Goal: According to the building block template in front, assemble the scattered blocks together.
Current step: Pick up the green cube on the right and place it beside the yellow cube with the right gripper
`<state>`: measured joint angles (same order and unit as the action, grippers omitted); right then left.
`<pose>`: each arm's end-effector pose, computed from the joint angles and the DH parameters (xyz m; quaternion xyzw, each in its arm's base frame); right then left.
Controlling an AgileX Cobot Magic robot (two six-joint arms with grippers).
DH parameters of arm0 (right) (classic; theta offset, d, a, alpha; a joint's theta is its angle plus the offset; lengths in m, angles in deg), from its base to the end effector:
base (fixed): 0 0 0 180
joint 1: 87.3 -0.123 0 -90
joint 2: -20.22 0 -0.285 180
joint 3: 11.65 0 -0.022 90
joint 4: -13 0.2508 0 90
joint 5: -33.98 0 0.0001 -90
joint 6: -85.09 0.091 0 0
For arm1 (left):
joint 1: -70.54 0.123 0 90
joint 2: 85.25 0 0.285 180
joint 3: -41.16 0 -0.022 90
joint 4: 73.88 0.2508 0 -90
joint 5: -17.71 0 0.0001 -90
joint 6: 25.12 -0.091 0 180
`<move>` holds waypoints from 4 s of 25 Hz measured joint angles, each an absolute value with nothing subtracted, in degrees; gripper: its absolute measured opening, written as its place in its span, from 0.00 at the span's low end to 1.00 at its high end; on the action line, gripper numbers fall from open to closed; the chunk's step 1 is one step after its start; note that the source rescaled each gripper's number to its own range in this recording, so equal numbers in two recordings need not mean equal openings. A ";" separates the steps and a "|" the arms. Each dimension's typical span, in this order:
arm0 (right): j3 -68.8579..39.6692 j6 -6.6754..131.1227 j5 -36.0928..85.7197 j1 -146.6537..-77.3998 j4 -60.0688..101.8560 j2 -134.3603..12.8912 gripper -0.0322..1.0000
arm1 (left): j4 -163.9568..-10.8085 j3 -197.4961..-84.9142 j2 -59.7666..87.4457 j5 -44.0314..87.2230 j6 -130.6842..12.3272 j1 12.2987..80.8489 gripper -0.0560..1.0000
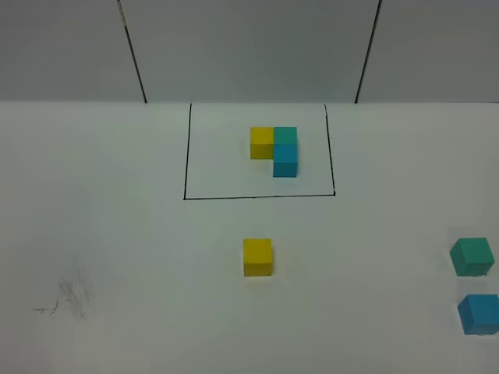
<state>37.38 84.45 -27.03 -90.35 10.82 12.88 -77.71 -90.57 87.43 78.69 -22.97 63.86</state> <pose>-0.0051 -0.0033 0.2747 -0.0267 0.8538 -0.0081 0.5199 -0.0075 -0.0045 0.2785 0.0352 0.8495 -0.0737 0.5213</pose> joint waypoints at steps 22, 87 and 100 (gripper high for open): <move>37.38 84.51 -27.03 -90.35 10.82 12.88 0.03 | -77.71 -90.57 87.43 78.64 -22.79 63.86 0.43; 6.24 77.31 -4.03 -87.54 14.82 -93.01 0.81 | -77.71 -90.57 87.43 78.64 -22.74 63.86 0.43; 6.24 73.52 -3.28 -87.54 13.83 -96.58 0.21 | -77.71 -90.57 87.43 78.64 -22.74 63.86 0.43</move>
